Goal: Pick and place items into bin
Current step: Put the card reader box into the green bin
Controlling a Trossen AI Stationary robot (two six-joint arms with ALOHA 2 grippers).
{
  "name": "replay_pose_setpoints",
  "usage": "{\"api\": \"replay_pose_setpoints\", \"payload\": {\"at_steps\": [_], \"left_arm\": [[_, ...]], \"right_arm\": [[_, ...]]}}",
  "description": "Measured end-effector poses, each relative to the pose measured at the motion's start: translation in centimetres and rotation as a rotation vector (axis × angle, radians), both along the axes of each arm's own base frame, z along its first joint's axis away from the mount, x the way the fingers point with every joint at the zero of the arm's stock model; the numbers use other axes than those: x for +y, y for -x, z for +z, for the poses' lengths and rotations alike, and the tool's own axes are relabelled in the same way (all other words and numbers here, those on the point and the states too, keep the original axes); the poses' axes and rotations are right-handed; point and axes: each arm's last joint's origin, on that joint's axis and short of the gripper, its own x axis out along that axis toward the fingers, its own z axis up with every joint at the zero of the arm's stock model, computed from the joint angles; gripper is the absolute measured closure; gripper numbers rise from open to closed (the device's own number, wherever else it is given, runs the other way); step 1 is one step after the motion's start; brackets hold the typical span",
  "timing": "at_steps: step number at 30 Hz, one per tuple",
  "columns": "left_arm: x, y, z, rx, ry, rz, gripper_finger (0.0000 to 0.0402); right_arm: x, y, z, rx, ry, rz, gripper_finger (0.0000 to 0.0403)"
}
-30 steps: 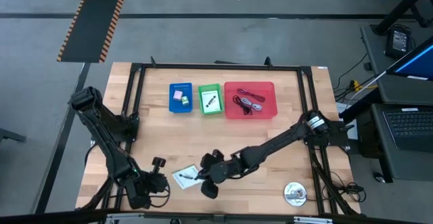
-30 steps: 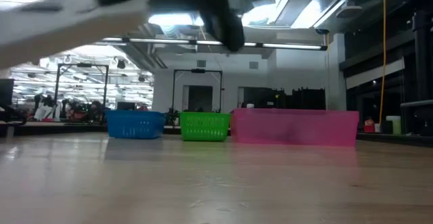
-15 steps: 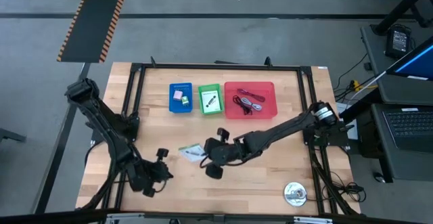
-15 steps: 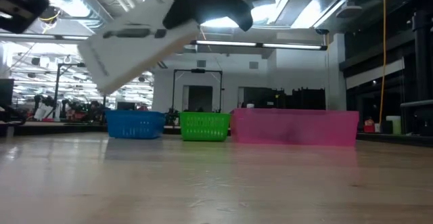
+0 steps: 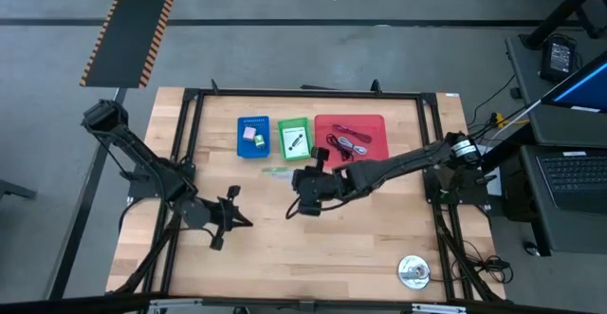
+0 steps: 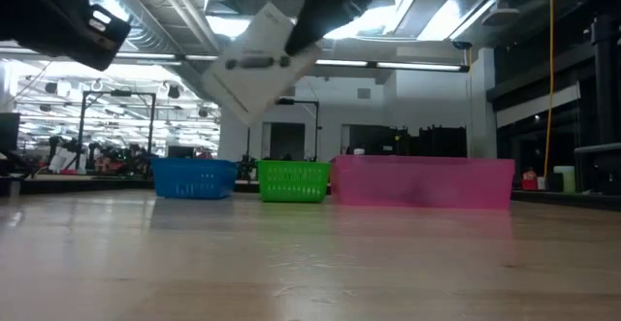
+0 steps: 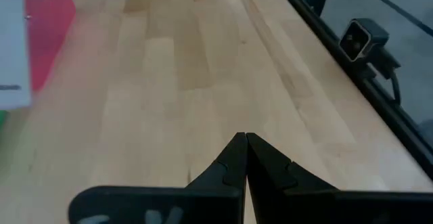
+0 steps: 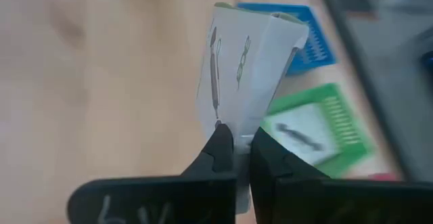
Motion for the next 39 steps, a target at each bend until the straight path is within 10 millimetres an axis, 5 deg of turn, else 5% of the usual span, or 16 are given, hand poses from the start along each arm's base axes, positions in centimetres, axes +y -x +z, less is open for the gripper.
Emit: {"api": "replay_pose_setpoints", "payload": {"at_steps": [20, 29, 39], "left_arm": [[4.3, -1.7, -0.9, 0.0, -0.027, 0.236, 0.0398], [5.8, -2.5, -0.6, -0.038, -0.061, 0.294, 0.0398], [6.8, -3.2, 0.0, -0.092, -0.08, 0.331, 0.0398]], "right_arm": [[-9.7, -0.4, -0.7, 0.377, 0.466, 0.048, 0.0399], [-11.3, -0.3, -0.8, 0.455, 0.524, 0.091, 0.0399], [-12.0, -1.7, -4.5, 0.602, 0.573, 0.182, 0.0399]]}}
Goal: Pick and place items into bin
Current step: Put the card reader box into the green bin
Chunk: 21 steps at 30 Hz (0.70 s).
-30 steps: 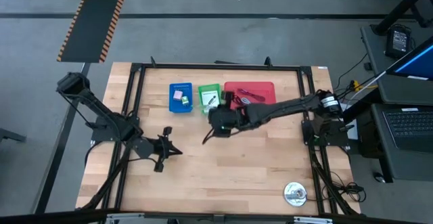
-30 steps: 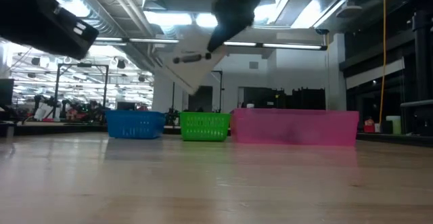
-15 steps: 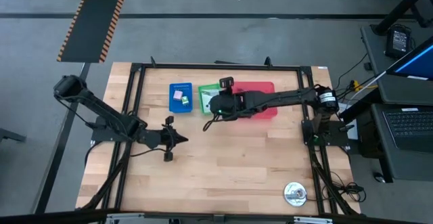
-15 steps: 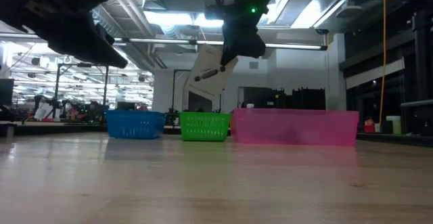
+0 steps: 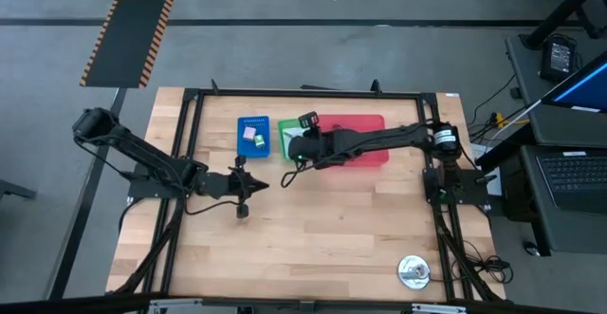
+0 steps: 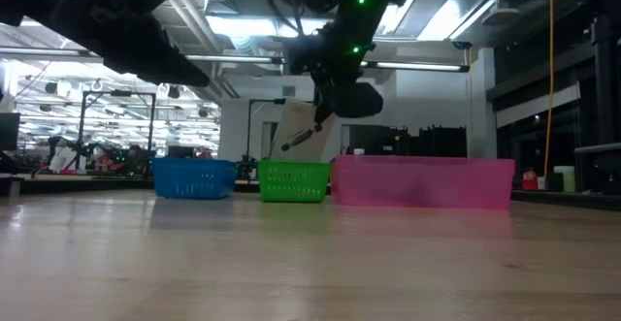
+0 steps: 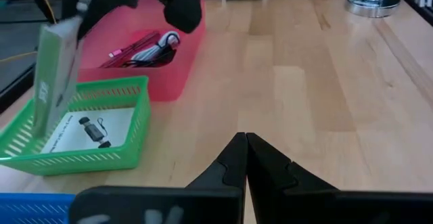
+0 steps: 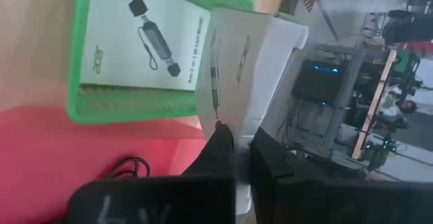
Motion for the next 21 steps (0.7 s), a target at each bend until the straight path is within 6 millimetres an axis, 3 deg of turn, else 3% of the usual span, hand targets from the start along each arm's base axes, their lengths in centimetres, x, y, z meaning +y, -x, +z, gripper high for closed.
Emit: {"api": "replay_pose_setpoints", "payload": {"at_steps": [21], "left_arm": [[0.1, 0.0, 0.0, 0.002, 0.005, -0.003, 0.0398]], "right_arm": [[-2.5, -0.6, -0.7, -0.03, -0.026, -0.022, 0.0399]]}}
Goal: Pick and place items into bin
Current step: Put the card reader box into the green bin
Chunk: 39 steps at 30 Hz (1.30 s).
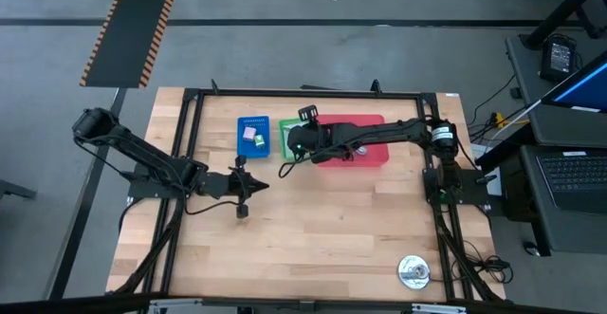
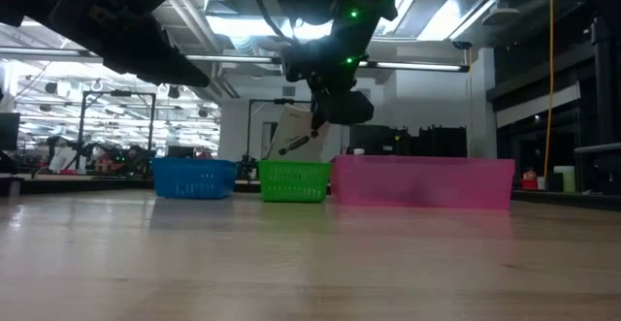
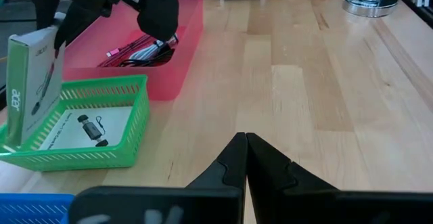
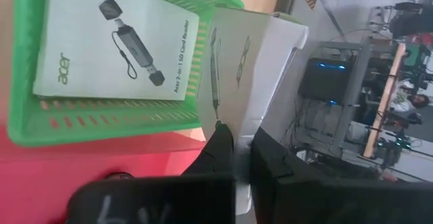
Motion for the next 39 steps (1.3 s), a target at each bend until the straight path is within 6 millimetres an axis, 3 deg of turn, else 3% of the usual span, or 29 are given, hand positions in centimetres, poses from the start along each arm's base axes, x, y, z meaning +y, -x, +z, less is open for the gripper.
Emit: {"api": "replay_pose_setpoints", "payload": {"at_steps": [6, 16, 25, 39], "left_arm": [[0.0, 0.0, 0.0, 0.0, 0.0, 0.0, 0.0398], [0.0, 0.0, 0.0, -0.001, 0.006, 0.002, 0.0398], [0.0, 0.0, 0.0, -0.001, 0.007, 0.003, 0.0398], [0.0, 0.0, 0.0, -0.004, 0.025, 0.01, 0.0398]], "right_arm": [[-0.5, 0.0, -0.1, -0.004, -0.035, 0.007, 0.0394], [-1.8, 0.2, -0.1, -0.019, -0.065, -0.023, 0.0348], [-1.7, 0.2, -0.2, -0.038, -0.101, -0.025, 0.0309], [-1.3, 0.1, -0.3, -0.087, -0.209, -0.024, 0.0301]]}}
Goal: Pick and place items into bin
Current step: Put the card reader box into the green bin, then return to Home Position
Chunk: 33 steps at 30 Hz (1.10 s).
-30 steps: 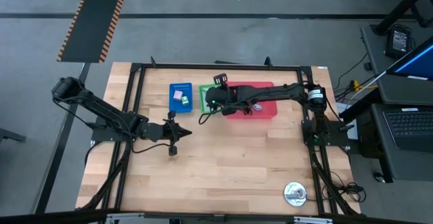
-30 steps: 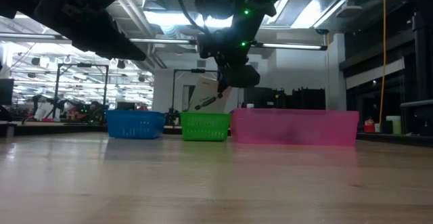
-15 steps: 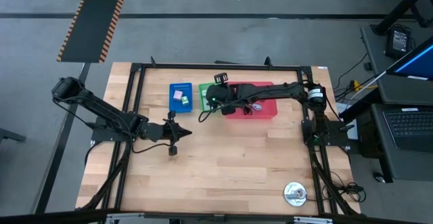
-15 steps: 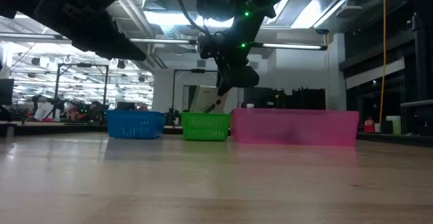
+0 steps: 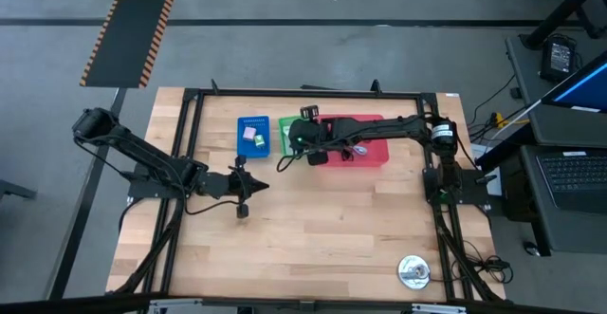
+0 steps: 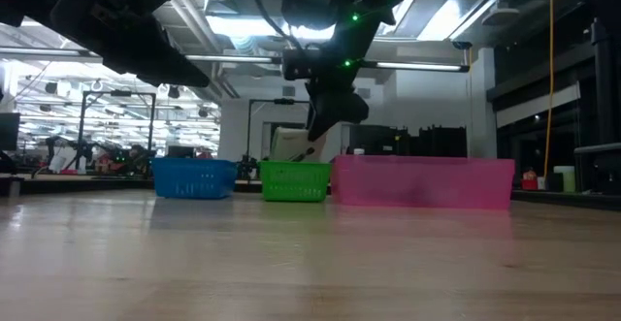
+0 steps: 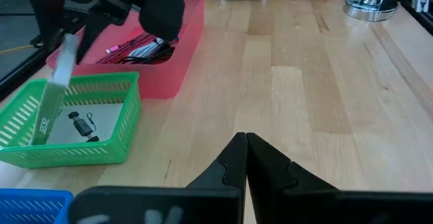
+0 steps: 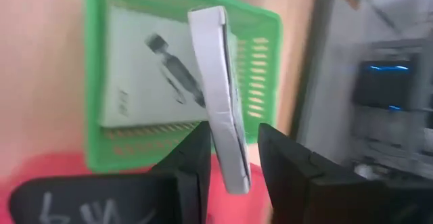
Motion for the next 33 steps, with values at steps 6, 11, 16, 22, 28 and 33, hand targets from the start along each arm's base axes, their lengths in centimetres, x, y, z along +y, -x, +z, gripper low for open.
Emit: {"api": "replay_pose_setpoints", "payload": {"at_steps": [6, 11, 16, 22, 28, 33], "left_arm": [[0.0, 0.0, 0.0, 0.0, 0.0, -0.001, 0.0398], [-0.2, 0.0, 0.0, 0.008, 0.023, -0.048, 0.0398], [-0.3, 0.0, 0.0, 0.012, 0.035, -0.075, 0.0398], [-0.3, 0.0, 0.0, 0.012, 0.034, -0.075, 0.0398], [-0.3, 0.0, 0.0, 0.012, 0.033, -0.076, 0.0398], [-0.2, 0.0, 0.0, 0.016, -0.009, -0.095, 0.0398]], "right_arm": [[0.1, 0.0, -0.1, -0.018, -0.064, 0.0, 0.0301], [-0.4, 0.1, -0.2, -0.03, -0.121, -0.007, 0.0301], [-0.6, 0.2, -0.3, -0.035, -0.171, -0.007, 0.0301], [-0.5, 0.1, -0.3, -0.059, -0.253, 0.012, 0.0301], [-1.0, 0.1, 0.2, -0.066, -0.232, -0.017, 0.0301], [-0.5, -0.4, 3.1, -0.097, -0.222, -0.055, 0.0304]]}}
